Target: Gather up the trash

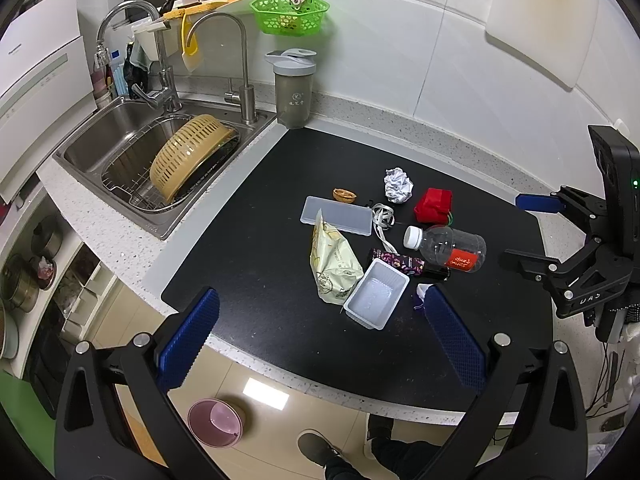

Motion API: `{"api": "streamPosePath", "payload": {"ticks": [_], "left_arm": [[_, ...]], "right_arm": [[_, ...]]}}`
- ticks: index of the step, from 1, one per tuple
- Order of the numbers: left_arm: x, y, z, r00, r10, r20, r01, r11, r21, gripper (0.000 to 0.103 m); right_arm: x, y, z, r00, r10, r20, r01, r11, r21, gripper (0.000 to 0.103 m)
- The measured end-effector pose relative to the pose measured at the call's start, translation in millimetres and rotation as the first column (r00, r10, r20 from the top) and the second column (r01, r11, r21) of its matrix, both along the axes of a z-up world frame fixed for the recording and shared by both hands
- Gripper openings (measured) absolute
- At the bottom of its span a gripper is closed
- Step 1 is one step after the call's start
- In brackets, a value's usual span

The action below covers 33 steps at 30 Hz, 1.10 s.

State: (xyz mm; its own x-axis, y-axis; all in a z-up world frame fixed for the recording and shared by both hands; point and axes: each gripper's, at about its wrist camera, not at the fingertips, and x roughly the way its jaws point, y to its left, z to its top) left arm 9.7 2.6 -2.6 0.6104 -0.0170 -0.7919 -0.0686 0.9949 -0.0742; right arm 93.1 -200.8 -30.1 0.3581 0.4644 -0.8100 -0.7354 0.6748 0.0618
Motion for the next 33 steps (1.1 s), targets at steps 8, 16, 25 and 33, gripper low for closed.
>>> {"api": "streamPosePath", "payload": {"ticks": [8,16,25,33], "left_arm": [[9.4,0.3,-5.6,1.000,0.000,-0.010,0.000,1.000,-0.008,0.100],[33.5,4.4,-28.3,0.999,0.011,-0.046,-0.013,0.999,-0.039,0.100],[79.8,5.6,-73.4,0.991,0.031,-0.127,-0.038,0.998,-0.052,0.100],[109.9,2.5,-111.4,0.981,0.028,-0.195,-0.046,0.995,-0.089,0.100]], "right_arm": [[5.8,2.8,-2.6,1.000,0.003,-0.010,-0.003,1.000,-0.012,0.097],[13.3,2.3,-9.7,1.000,-0.005,-0.030,0.004,1.000,-0.020,0.097],[29.2,4.0,-32.3,0.998,-0.009,-0.064,0.006,0.999,-0.052,0.097],[46.9,4.0,-57.4,0.995,-0.017,-0.103,0.008,0.996,-0.086,0.097]]}}
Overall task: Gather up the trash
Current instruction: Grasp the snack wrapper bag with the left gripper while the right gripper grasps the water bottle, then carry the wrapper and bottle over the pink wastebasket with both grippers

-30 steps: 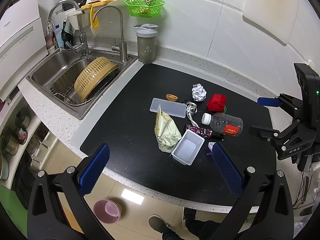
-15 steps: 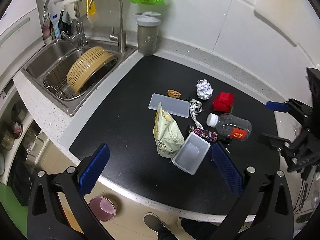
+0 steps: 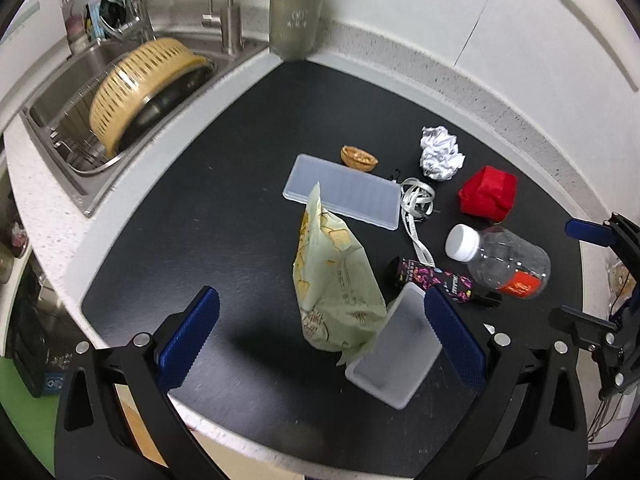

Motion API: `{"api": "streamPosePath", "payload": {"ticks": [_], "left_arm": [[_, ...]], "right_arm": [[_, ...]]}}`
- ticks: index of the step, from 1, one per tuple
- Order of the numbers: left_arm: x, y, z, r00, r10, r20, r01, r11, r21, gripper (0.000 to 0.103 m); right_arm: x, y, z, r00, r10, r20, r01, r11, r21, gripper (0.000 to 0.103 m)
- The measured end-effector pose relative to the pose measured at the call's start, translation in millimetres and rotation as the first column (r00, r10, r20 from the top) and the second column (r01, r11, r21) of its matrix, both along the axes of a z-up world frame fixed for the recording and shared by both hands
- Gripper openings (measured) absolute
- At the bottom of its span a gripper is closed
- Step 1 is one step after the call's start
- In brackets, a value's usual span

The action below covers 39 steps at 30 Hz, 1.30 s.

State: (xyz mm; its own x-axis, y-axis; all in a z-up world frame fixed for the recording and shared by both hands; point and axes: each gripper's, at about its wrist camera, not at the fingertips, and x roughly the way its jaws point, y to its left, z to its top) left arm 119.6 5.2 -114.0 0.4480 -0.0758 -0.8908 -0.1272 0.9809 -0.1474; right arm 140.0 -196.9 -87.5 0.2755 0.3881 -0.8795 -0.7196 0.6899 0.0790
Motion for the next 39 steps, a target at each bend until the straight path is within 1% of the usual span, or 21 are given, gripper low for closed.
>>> {"api": "streamPosePath", "payload": {"ticks": [4,5,6,7,8,9,10,12,15,16,18,23,25,26,27,28,29,34,39], "left_arm": [[12.1,3.0,-14.1,1.000,0.012,-0.026,-0.013,0.999,-0.035,0.099],[14.0,3.6,-16.3,0.999,0.013,-0.029,-0.015,0.999,-0.042,0.092],[16.5,4.4,-19.1,0.999,0.015,-0.039,-0.017,0.999,-0.048,0.078],[19.2,5.8,-23.4,0.998,0.018,-0.058,-0.021,0.998,-0.061,0.072],[21.3,6.7,-26.6,0.997,0.020,-0.071,-0.025,0.997,-0.078,0.062],[22.3,7.6,-28.8,0.997,0.019,-0.079,-0.026,0.996,-0.091,0.055],[23.2,7.5,-31.3,0.996,0.016,-0.087,-0.025,0.995,-0.096,0.050],[24.6,7.5,-34.1,0.996,0.015,-0.089,-0.024,0.995,-0.098,0.030],[25.7,7.2,-35.2,0.997,0.018,-0.078,-0.026,0.994,-0.103,0.016],[26.6,6.8,-34.7,0.997,0.016,-0.074,-0.023,0.995,-0.099,0.013],[27.6,5.9,-33.0,0.997,0.015,-0.069,-0.022,0.995,-0.095,0.010],[27.0,8.3,-27.8,0.998,0.031,-0.050,-0.036,0.995,-0.098,0.009],[26.5,9.0,-26.0,0.998,0.038,-0.044,-0.042,0.994,-0.100,0.009],[25.5,9.2,-25.3,0.998,0.040,-0.042,-0.044,0.994,-0.100,0.009],[24.8,9.9,-24.5,0.998,0.042,-0.041,-0.046,0.994,-0.101,0.009],[24.4,9.7,-24.0,0.998,0.043,-0.040,-0.047,0.994,-0.101,0.009],[23.5,9.7,-23.2,0.998,0.045,-0.038,-0.048,0.994,-0.100,0.009],[19.4,9.4,-19.3,0.998,0.051,-0.031,-0.054,0.994,-0.100,0.009],[15.6,7.7,-8.2,0.999,0.049,-0.007,-0.050,0.994,-0.096,0.009]], "right_arm": [[10.8,-3.8,-9.0,1.000,-0.007,-0.016,0.006,1.000,-0.010,0.097],[14.2,-4.8,-12.0,1.000,-0.009,-0.021,0.008,1.000,-0.014,0.097],[16.7,-5.5,-14.5,1.000,-0.010,-0.025,0.009,1.000,-0.017,0.097],[19.7,-6.0,-17.2,1.000,-0.011,-0.029,0.010,1.000,-0.022,0.097],[22.3,-6.6,-19.8,0.999,-0.012,-0.033,0.011,1.000,-0.024,0.097],[25.1,-7.5,-22.6,0.999,-0.013,-0.038,0.011,1.000,-0.029,0.097],[27.2,-8.4,-25.1,0.999,-0.012,-0.043,0.010,0.999,-0.034,0.097],[30.8,-9.1,-30.2,0.999,-0.006,-0.049,0.003,0.999,-0.043,0.097],[34.5,-8.5,-37.9,0.998,0.009,-0.056,-0.012,0.998,-0.058,0.097],[35.6,-8.0,-40.7,0.998,0.018,-0.059,-0.021,0.998,-0.061,0.097],[37.1,-6.9,-45.9,0.997,0.032,-0.064,-0.037,0.996,-0.075,0.097],[41.0,-7.6,-56.7,0.996,0.055,-0.074,-0.062,0.994,-0.088,0.097],[42.2,-7.9,-59.9,0.994,0.066,-0.082,-0.073,0.993,-0.092,0.095],[42.2,-7.8,-62.1,0.994,0.076,-0.085,-0.084,0.992,-0.097,0.090],[42.5,-7.9,-64.6,0.993,0.082,-0.088,-0.090,0.990,-0.104,0.084],[42.7,-8.0,-67.0,0.992,0.085,-0.094,-0.096,0.989,-0.110,0.081],[42.8,-8.1,-69.5,0.991,0.091,-0.102,-0.103,0.988,-0.112,0.075],[41.9,-9.9,-69.8,0.990,0.101,-0.101,-0.111,0.989,-0.102,0.071],[43.6,-16.8,-54.9,0.995,0.063,-0.082,-0.068,0.996,-0.053,0.063]]}}
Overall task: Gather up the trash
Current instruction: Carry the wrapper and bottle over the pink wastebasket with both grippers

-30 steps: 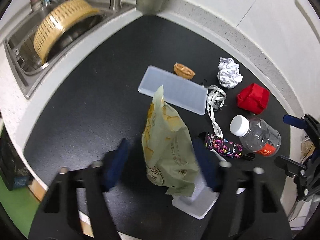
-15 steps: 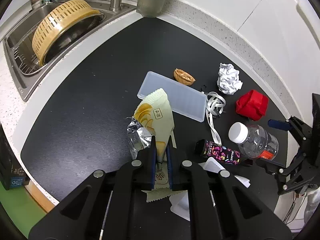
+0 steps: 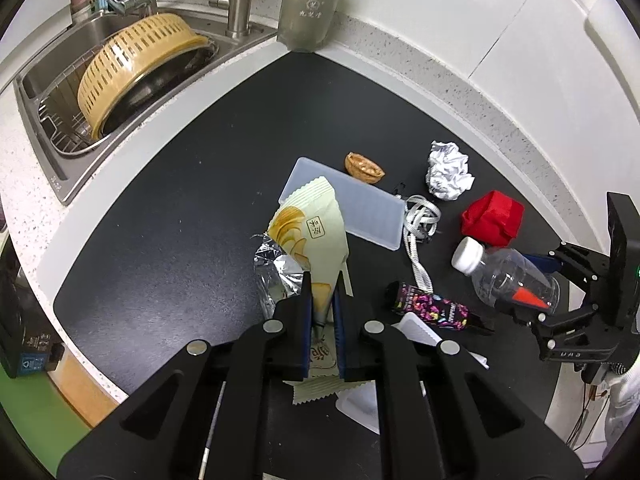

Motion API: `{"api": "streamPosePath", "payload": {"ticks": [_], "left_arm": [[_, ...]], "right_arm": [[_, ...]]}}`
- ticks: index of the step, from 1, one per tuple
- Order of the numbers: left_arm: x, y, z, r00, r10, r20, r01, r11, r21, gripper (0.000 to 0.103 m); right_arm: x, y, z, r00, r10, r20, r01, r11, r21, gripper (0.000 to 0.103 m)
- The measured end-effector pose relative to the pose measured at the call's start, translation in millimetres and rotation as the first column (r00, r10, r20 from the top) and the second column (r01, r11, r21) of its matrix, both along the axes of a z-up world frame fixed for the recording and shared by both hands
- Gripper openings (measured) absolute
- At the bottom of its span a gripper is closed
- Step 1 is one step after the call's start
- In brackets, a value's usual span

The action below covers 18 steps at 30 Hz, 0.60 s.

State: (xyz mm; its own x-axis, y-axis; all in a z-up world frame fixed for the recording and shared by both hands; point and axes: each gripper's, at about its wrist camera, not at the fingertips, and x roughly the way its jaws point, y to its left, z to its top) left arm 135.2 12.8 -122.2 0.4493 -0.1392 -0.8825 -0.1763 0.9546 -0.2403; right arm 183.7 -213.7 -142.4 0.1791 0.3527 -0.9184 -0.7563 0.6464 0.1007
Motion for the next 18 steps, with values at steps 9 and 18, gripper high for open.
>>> {"api": "streamPosePath", "payload": {"ticks": [9,18], "left_arm": [[-20.4,-2.6,34.8,0.998,-0.006,0.060,0.004,1.000,0.020,0.009],[-90.5,21.2,81.7,0.990,0.060,0.126,-0.069,0.995,0.073,0.009]], "right_arm": [[-12.6,-5.4,44.9,0.998,-0.026,0.059,0.021,0.997,0.079,0.059],[-60.6,32.8,101.7,0.986,0.068,0.153,-0.095,0.980,0.176,0.059]]}}
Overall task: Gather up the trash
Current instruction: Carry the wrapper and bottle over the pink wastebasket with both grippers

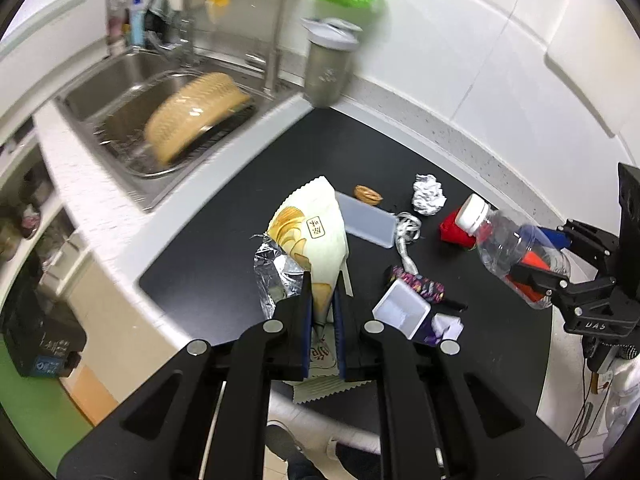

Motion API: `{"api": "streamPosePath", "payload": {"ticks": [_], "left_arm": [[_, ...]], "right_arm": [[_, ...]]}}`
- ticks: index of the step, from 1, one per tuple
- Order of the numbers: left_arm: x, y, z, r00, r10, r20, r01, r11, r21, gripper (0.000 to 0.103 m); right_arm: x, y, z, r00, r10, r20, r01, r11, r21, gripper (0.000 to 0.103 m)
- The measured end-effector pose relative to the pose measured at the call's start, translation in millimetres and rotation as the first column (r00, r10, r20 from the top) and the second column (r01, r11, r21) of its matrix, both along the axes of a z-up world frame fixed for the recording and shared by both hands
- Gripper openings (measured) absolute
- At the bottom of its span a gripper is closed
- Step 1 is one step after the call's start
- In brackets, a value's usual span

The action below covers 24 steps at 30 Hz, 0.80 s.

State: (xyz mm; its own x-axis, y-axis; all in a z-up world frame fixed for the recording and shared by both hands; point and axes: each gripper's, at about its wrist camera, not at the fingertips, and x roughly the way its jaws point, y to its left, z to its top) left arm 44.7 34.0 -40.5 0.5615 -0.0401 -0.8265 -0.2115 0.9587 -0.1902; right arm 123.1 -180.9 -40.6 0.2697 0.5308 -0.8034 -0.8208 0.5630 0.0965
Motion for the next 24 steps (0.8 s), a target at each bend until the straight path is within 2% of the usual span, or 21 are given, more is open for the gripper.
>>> {"api": "streamPosePath", "payload": {"ticks": [6,10,12,15,19,22,24], "left_arm": [[-77.4,36.5,13.7,0.992,0.122,0.013,-0.122,0.992,0.035,0.009],[-134.4,66.3,6.7,0.972,0.234,0.001,-0.234,0.971,0.049,0.009],[-167.0,85.1,-3.7,0.954,0.299,-0.014,-0.298,0.953,0.047,0.009],[-204.8,112.0,-22.2,0.927,0.373,-0.038,-0.372,0.928,0.034,0.009],[-250.9,149.4,-58.9,0.887,0.456,-0.072,-0.456,0.890,0.012,0.009],[-274.0,181.1,-109.4,0.855,0.505,-0.116,-0.509,0.861,0.000,0.009],[-284.6,195.0,-142.9,0.843,0.519,-0.142,-0.526,0.851,-0.011,0.009]], "right_arm": [[-49.0,62.4,12.8,0.987,0.162,0.012,-0.163,0.986,0.045,0.059],[-86.2,113.3,5.5,0.961,0.277,-0.001,-0.276,0.959,0.063,0.059],[-107.1,142.3,-3.4,0.943,0.332,-0.018,-0.330,0.942,0.065,0.059],[-134.9,180.9,-18.5,0.918,0.395,-0.031,-0.393,0.918,0.060,0.058],[-169.5,236.2,-54.3,0.886,0.461,-0.055,-0.460,0.887,0.039,0.059],[-190.3,273.1,-95.8,0.863,0.497,-0.094,-0.498,0.867,0.012,0.059],[-202.0,298.2,-130.8,0.850,0.513,-0.122,-0.518,0.855,-0.008,0.059]]}}
